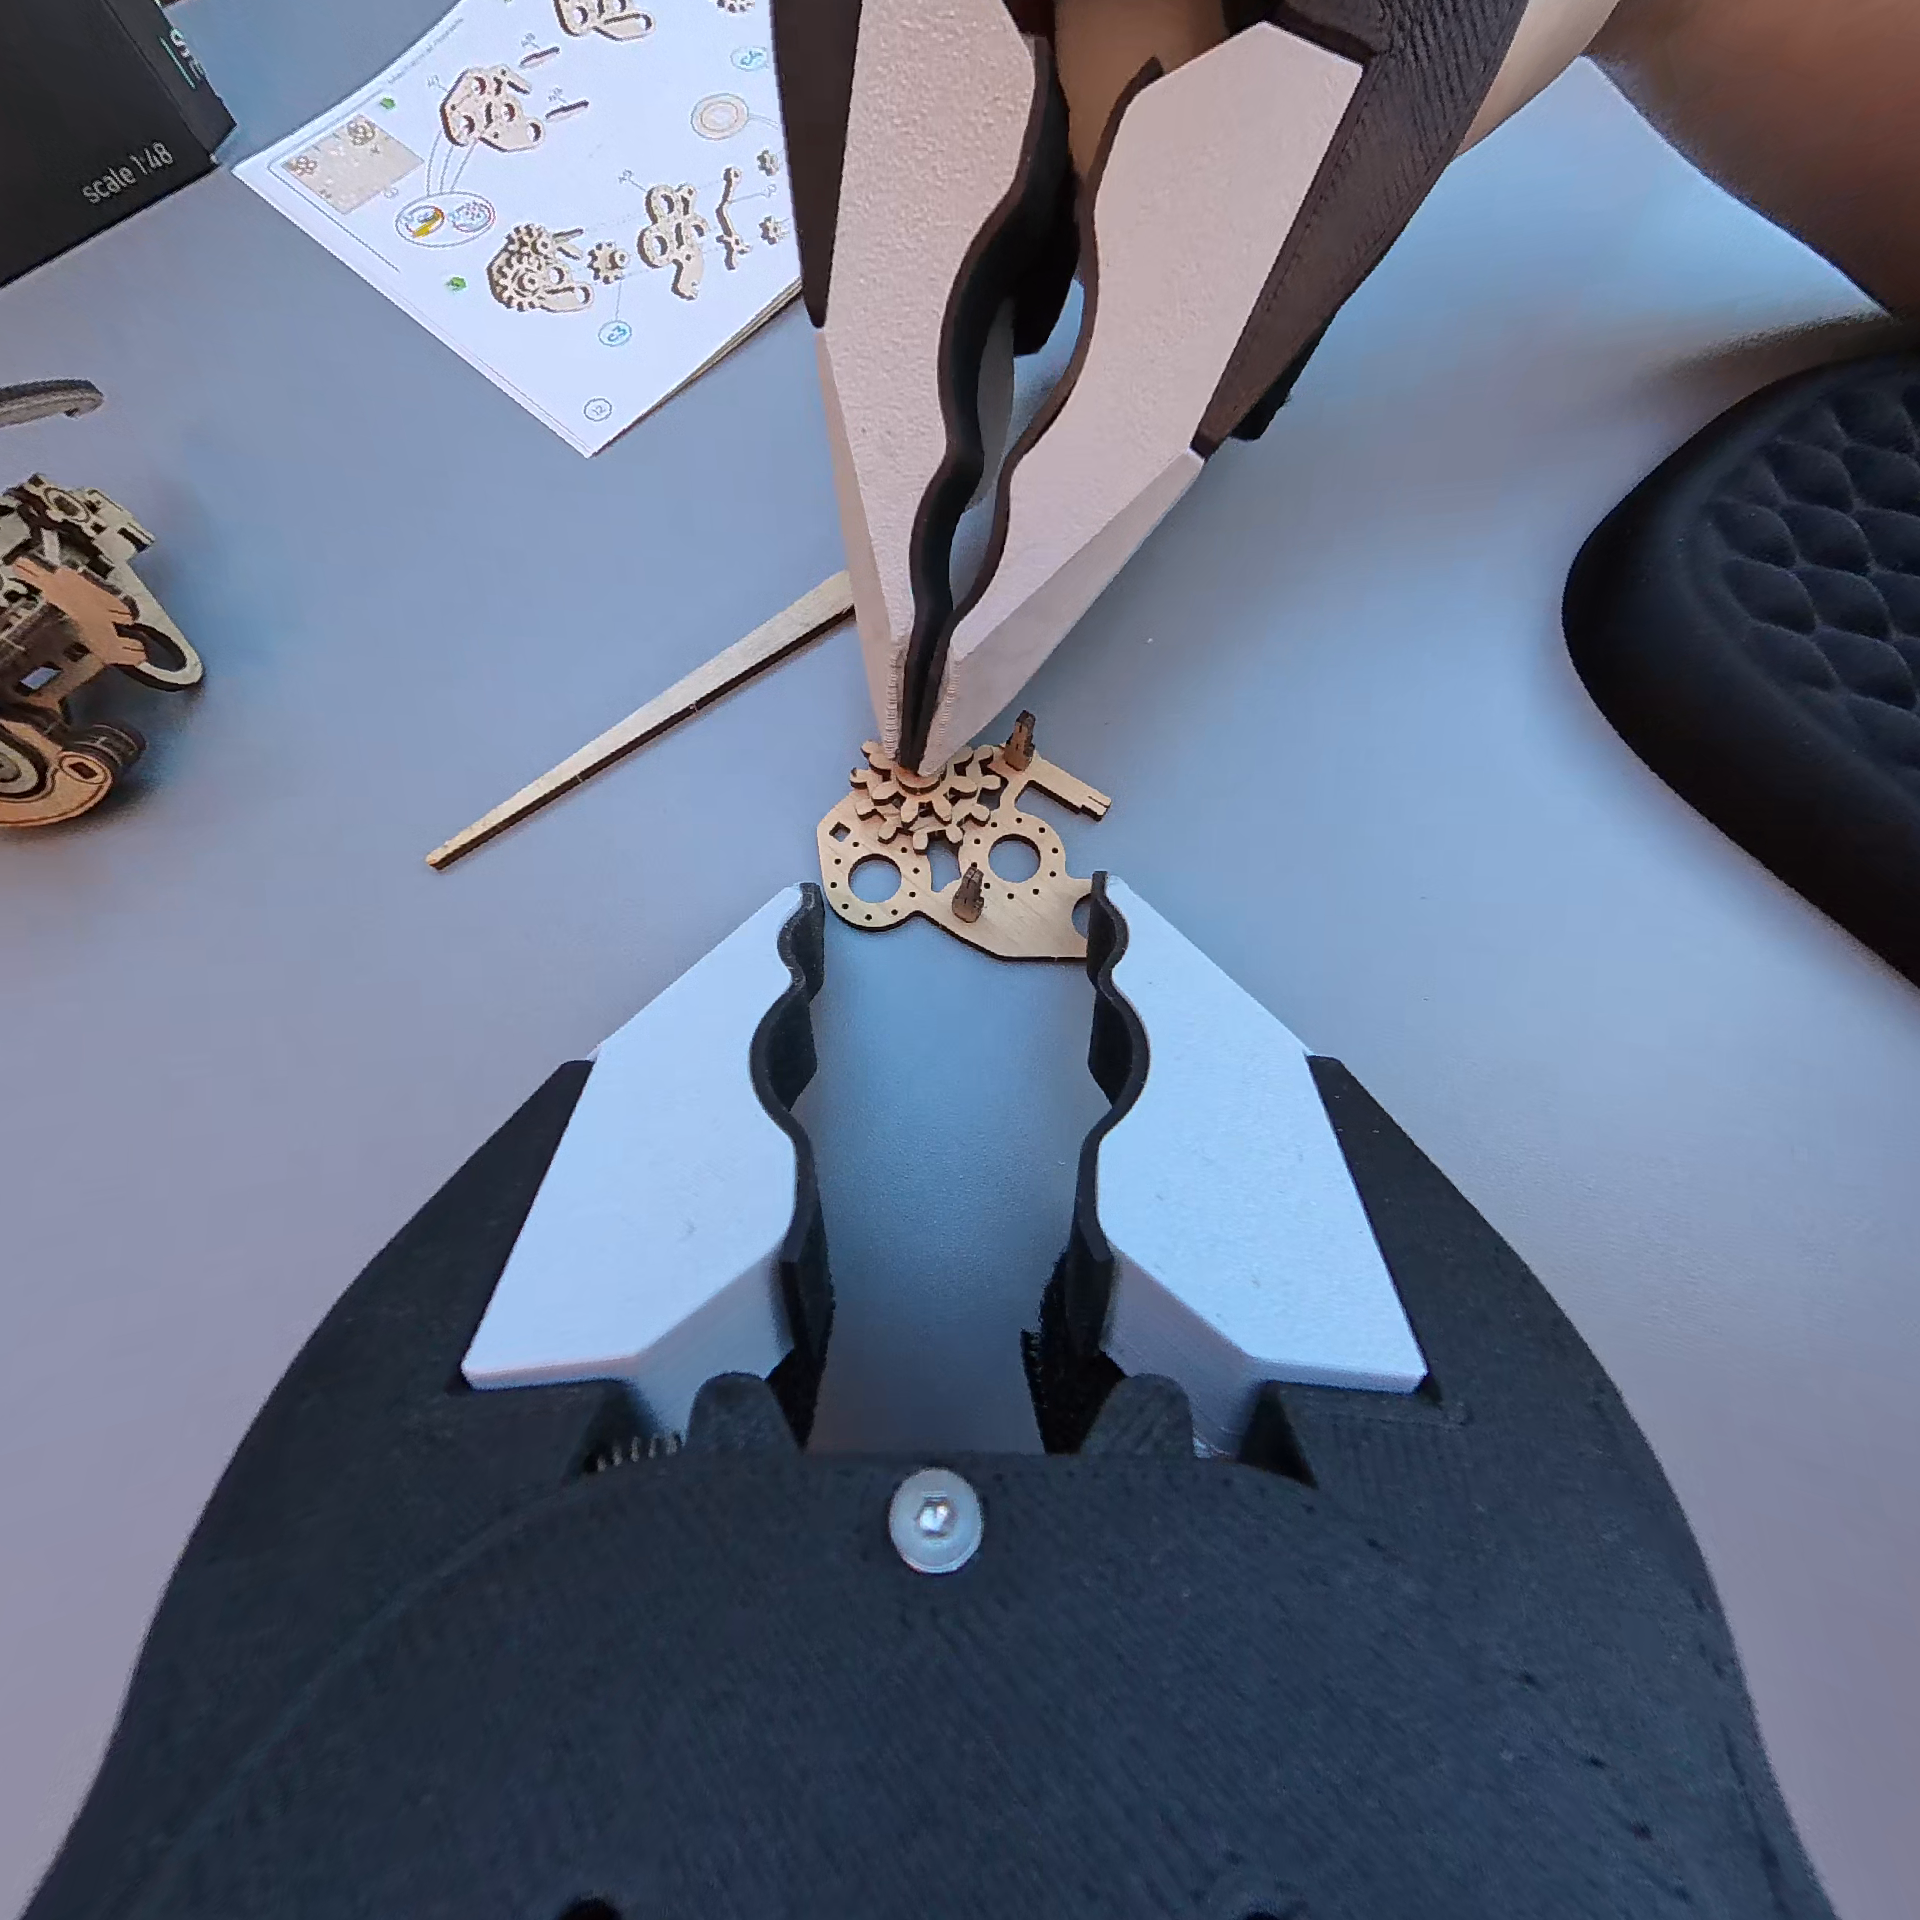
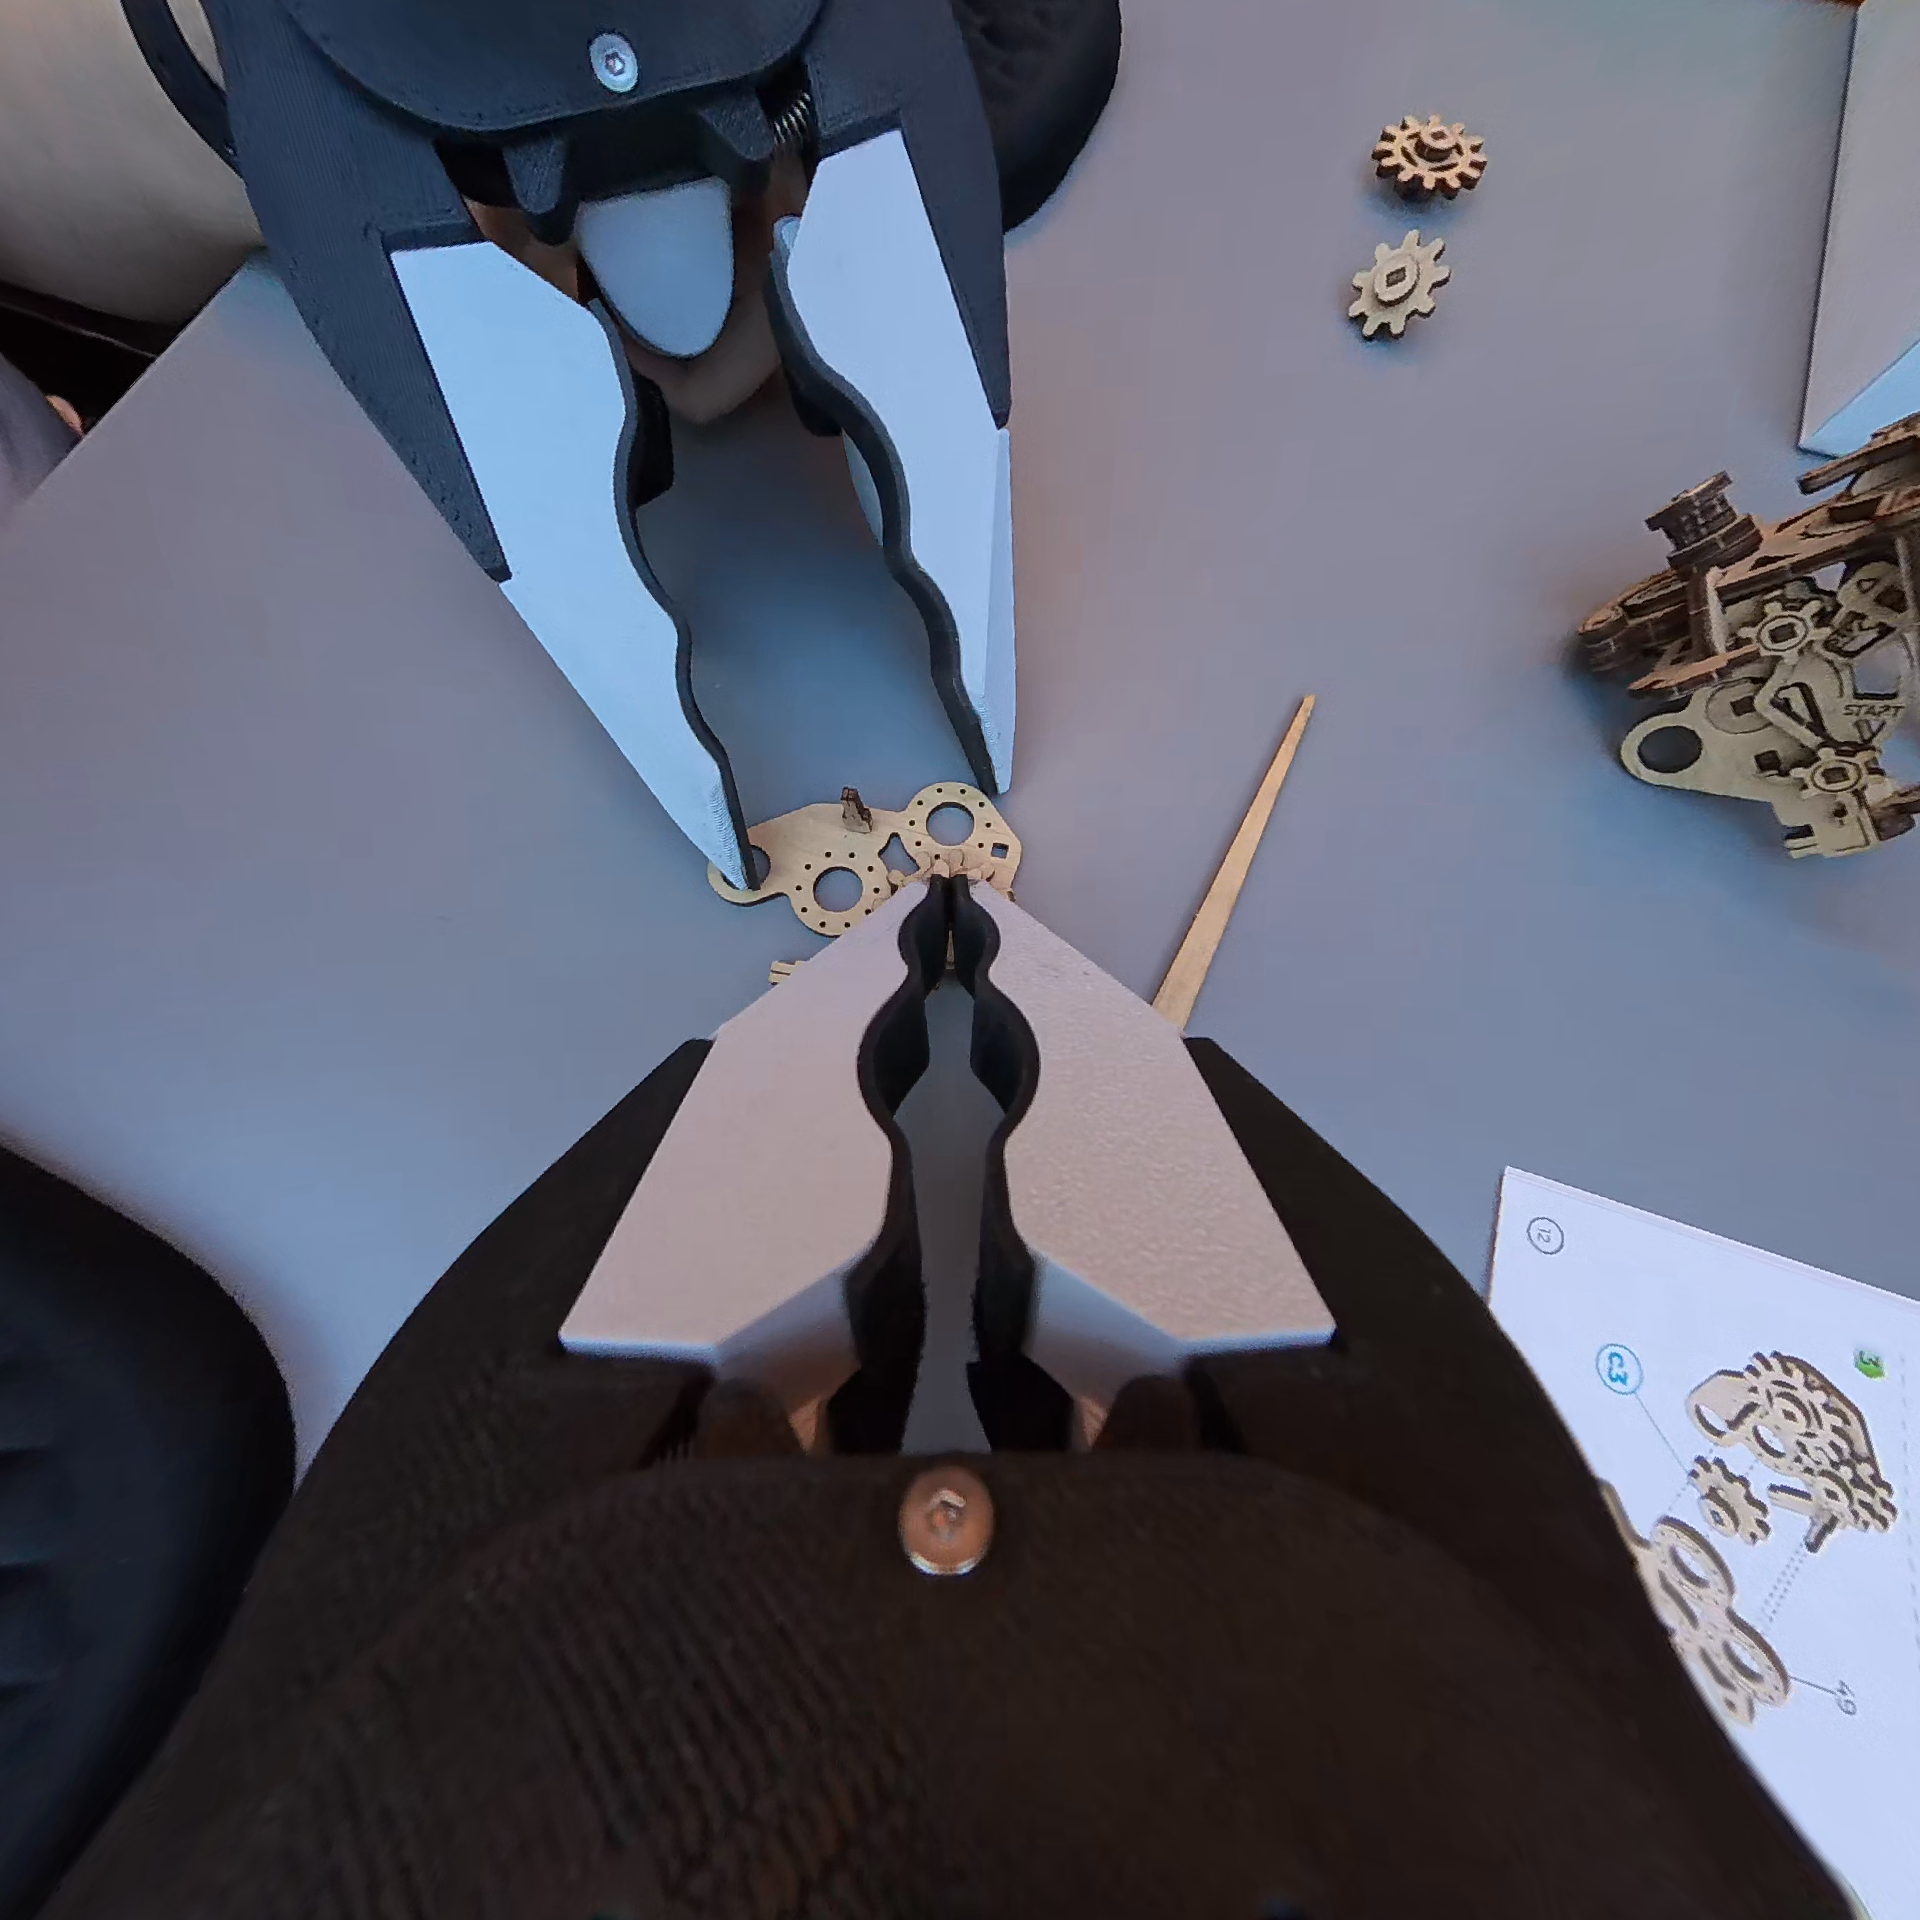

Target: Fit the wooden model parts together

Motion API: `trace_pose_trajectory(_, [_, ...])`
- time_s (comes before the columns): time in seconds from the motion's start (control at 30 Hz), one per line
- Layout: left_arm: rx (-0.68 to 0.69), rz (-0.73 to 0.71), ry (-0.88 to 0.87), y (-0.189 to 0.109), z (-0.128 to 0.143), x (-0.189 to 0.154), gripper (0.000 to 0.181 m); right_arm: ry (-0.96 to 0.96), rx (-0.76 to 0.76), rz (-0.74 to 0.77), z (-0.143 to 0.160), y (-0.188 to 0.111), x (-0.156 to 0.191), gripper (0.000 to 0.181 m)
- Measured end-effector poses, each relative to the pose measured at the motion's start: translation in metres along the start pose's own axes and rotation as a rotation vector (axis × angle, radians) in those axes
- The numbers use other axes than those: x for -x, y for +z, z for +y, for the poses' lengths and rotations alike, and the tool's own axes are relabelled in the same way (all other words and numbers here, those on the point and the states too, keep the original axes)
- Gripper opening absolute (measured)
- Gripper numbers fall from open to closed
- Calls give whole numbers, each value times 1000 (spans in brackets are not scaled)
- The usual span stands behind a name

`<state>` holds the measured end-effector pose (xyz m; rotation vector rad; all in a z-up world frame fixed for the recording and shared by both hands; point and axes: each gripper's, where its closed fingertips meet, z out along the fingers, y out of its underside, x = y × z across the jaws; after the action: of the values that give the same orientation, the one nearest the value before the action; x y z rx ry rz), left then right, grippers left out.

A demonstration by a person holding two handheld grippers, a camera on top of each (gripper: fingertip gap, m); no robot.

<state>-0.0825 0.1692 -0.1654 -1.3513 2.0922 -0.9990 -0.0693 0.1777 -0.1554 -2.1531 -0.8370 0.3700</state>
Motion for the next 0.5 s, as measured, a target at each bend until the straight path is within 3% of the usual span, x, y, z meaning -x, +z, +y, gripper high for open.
trace_pose_trajectory(0.27, [-1,4,-5,0,0,0,49,48,-118,-41,-15,-8,2,0])
trace_pose_trajectory(0.4, [-2,8,-9,0,0,0,49,36,-21,-28,3,-2,0,1])
trace_pose_trajectory(0.5, [-3,10,-12,-1,0,0,49,34,-40,-28,-2,-4,1,0])
